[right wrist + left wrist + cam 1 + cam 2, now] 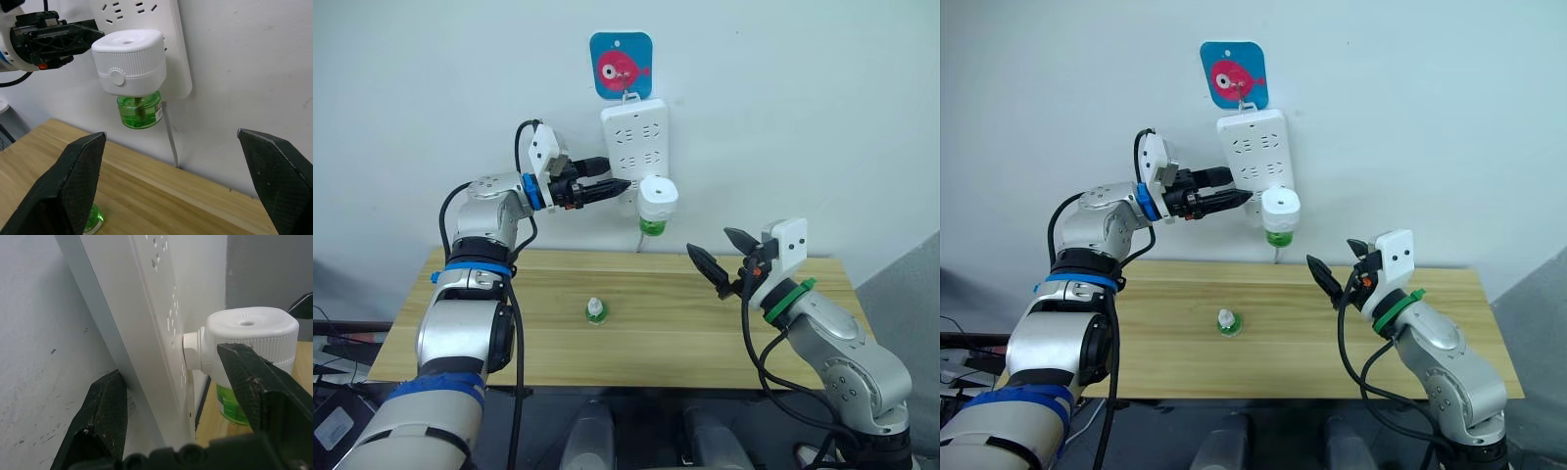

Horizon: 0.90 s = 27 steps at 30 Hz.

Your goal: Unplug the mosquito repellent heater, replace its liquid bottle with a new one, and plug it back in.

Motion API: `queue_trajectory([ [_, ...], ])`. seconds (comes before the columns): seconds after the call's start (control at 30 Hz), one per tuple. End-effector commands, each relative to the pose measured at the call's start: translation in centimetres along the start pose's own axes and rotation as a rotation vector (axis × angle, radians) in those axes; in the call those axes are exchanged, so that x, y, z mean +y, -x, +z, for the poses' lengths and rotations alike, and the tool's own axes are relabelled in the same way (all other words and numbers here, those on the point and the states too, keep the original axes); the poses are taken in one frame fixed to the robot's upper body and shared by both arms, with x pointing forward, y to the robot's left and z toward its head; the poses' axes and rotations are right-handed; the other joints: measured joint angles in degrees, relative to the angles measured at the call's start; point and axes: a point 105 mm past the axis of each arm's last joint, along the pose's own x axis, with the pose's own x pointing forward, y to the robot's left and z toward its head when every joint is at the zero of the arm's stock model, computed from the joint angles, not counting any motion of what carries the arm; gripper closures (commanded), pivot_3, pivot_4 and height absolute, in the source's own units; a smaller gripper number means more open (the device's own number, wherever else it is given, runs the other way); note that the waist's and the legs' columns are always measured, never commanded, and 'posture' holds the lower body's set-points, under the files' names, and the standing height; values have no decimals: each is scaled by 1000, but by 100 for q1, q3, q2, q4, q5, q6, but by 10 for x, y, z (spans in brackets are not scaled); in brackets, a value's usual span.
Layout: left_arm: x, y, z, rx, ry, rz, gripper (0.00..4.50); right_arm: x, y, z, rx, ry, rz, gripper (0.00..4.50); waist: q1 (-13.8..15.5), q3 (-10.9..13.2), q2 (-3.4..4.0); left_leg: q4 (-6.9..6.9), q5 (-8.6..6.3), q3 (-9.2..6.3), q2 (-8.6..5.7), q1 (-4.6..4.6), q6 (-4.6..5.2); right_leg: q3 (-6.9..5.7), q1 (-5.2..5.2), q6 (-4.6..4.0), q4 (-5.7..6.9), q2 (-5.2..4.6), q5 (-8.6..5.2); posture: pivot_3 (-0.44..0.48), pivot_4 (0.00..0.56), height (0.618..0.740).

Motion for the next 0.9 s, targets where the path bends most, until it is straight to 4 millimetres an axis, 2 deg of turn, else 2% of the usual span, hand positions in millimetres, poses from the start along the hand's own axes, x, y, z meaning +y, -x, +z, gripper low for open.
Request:
queue_trajectory([
  [0.03,-4,-10,11,-35,-27,-28,2304,9,-1,15,-59,-7,26,0,0,23,1,2,0,-2,0,-1,0,-2,0,0,2,0,0,245,204,740],
  [0.13,-4,-21,14,-80,-3,-18,3206,16,-6,17,-59,-17,45,0,11,57,5,13,0,-12,-1,-9,0,-10,1,-1,4,0,0,244,208,740],
  [0.27,-5,-28,16,-99,-4,-17,3226,16,-15,26,-77,-44,7,0,13,67,9,33,0,-36,-3,-27,0,-30,3,0,5,-2,0,241,214,740],
  [0.53,-4,-26,15,-93,4,-11,3226,15,-34,42,-92,-12,-91,0,12,89,34,40,2,-102,-6,-49,-2,-104,6,-22,13,-6,-11,237,228,740],
  [0.9,-3,-26,16,-88,-13,-1,3226,13,-58,49,-73,39,-136,0,10,119,58,40,3,-118,-7,-53,-1,-121,6,-29,17,-6,-15,239,230,740],
])
